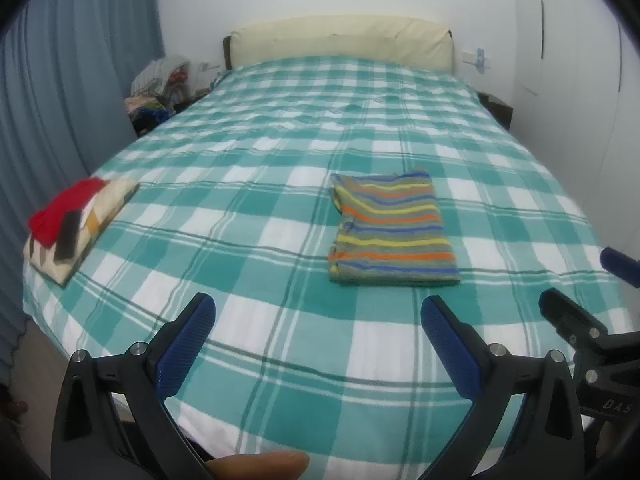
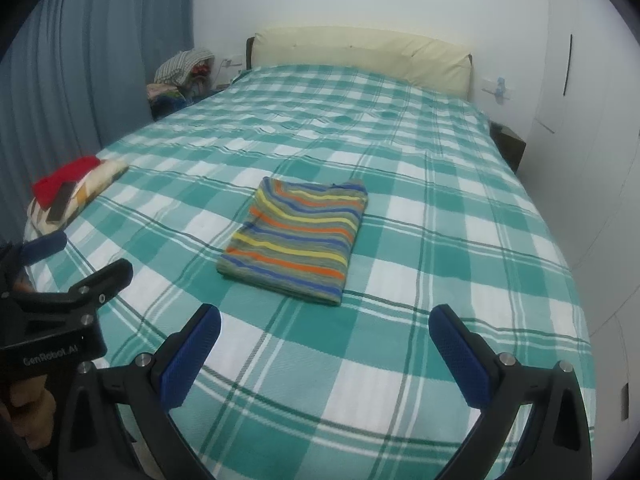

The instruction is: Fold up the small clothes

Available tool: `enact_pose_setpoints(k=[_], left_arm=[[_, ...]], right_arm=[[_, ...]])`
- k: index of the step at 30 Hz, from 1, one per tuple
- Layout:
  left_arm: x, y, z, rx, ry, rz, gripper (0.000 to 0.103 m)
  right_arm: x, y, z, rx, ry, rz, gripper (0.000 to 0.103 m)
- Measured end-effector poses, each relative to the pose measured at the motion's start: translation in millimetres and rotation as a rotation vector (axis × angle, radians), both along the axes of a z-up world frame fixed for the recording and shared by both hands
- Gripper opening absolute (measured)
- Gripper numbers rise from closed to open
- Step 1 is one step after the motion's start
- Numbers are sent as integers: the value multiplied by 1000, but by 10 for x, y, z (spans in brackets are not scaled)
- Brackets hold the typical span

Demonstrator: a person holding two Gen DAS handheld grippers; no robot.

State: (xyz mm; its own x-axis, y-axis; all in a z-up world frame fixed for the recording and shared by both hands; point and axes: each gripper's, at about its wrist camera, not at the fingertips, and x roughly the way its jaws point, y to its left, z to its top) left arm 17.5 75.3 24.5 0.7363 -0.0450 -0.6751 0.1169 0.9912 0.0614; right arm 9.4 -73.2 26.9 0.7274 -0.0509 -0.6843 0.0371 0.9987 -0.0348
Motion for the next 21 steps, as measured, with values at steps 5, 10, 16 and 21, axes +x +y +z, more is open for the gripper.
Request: enact_pose_setpoints(k=[5, 10, 16, 21], left_arm=[[-53, -63, 25, 11, -8, 14, 103], [-78, -101, 37, 9, -20, 9, 103], [-68, -97, 23, -27, -18, -11, 103], [-74, -111, 20, -8, -32, -6, 103]], right_arm=[[-130, 18, 121, -21, -20, -20, 103], [-157, -52, 114, -35, -20, -49, 103], [-164, -144, 77, -19, -14, -66, 103], [-169, -155, 64, -17, -12, -67, 103]])
